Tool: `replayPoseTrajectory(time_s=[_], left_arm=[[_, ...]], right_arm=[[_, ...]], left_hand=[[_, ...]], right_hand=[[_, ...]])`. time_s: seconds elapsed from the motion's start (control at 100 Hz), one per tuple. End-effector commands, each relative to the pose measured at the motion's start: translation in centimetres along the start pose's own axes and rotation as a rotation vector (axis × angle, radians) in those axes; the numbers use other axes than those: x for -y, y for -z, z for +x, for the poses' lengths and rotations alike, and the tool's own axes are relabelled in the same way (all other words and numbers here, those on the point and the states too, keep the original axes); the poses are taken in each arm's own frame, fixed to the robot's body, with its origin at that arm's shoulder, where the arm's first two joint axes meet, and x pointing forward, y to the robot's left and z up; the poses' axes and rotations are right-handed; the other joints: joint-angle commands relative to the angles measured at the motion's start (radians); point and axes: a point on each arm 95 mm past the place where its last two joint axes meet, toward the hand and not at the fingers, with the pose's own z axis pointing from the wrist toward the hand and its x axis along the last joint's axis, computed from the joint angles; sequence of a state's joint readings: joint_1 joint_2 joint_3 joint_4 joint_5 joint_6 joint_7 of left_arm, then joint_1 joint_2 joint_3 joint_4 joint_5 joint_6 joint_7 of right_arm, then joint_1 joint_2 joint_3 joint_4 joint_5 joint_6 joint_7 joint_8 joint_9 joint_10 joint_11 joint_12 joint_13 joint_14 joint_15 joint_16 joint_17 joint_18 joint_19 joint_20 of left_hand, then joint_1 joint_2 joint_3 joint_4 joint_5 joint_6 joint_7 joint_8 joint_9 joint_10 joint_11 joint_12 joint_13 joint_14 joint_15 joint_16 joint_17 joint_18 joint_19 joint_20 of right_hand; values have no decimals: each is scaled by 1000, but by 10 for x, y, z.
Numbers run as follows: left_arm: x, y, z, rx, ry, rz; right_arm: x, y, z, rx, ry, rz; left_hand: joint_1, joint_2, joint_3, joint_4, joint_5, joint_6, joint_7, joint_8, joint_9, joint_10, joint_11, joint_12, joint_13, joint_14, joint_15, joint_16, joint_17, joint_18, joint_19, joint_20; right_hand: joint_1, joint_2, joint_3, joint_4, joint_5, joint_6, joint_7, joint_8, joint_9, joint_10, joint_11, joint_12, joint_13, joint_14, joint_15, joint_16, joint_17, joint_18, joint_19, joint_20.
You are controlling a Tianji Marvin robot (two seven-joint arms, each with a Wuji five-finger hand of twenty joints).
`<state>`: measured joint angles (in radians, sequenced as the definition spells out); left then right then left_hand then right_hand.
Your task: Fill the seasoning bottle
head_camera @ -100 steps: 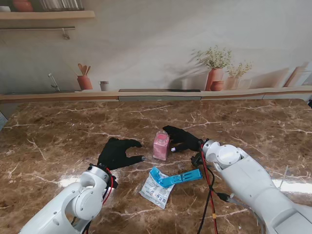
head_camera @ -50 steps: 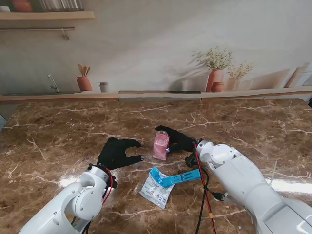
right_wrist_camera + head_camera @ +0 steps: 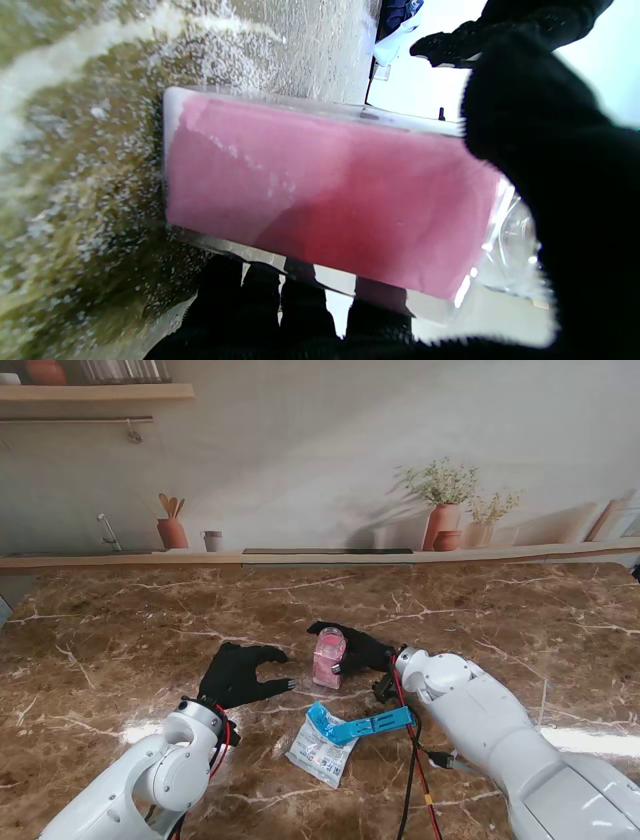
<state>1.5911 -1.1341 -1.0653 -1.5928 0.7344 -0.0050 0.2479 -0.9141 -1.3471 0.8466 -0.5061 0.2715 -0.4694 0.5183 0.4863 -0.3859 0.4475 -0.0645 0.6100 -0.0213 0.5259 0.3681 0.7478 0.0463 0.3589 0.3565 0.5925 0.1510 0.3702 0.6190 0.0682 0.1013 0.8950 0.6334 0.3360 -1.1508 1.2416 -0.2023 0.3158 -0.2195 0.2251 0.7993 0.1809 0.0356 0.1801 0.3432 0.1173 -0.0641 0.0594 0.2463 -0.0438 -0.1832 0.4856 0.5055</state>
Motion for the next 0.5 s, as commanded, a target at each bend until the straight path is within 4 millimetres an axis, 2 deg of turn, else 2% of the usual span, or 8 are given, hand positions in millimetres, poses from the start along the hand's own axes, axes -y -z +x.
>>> replayPoseTrajectory(time_s=[0.0, 0.12, 0.3, 0.39, 0.49], left_arm=[[-3, 3, -2, 10, -1, -8], [-3, 4, -2, 13, -1, -9], [-3, 5, -3, 18, -1, -10], [-3, 5, -4, 20, -2, -8], [-2, 5, -4, 22, -2, -3]], right_arm=[[13, -3, -8, 23, -16, 37], [15, -5, -9, 28, -24, 41], [18, -8, -9, 23, -48, 31], [18, -9, -9, 18, -52, 19], [19, -10, -9, 14, -46, -3]], left_hand=[[-21, 22, -21, 35, 21, 1, -12, -5, -22, 0, -16, -12, -8, -3, -26, -12, -20, -29, -23, 18], [-20, 25, -24, 34, 21, -1, -12, -5, -23, 1, -17, -13, -7, -4, -25, -12, -21, -29, -25, 19], [-18, 27, -27, 35, 23, -1, -13, -5, -22, 1, -17, -13, -9, -3, -26, -13, -22, -31, -26, 21], [-20, 31, -30, 35, 22, 0, -13, -5, -23, 3, -19, -14, -9, -2, -27, -13, -23, -29, -26, 21], [-18, 32, -31, 36, 24, 0, -14, -5, -22, 5, -19, -13, -8, -1, -26, -13, -23, -28, -26, 22]], right_hand=[[35, 4, -5, -20, 49, -64, 42, 30, -29, -17, -20, 15, -36, 33, -23, 9, -4, 130, -48, 30], [85, 42, -33, -10, 112, -105, 103, 54, -25, -23, -14, 17, -40, 29, -40, 11, -16, 127, -54, 52], [113, 69, -50, -1, 229, -168, 231, 108, 4, -42, 7, 14, -35, 19, -36, 19, -18, 124, -58, 74], [117, 70, -50, 1, 316, -190, 326, 145, 65, -61, 25, 12, -22, 11, -8, 26, -10, 130, -49, 90], [121, 68, -45, 2, 401, -211, 458, 217, 165, -82, 47, 15, 18, 5, 38, 29, 9, 143, -26, 118]])
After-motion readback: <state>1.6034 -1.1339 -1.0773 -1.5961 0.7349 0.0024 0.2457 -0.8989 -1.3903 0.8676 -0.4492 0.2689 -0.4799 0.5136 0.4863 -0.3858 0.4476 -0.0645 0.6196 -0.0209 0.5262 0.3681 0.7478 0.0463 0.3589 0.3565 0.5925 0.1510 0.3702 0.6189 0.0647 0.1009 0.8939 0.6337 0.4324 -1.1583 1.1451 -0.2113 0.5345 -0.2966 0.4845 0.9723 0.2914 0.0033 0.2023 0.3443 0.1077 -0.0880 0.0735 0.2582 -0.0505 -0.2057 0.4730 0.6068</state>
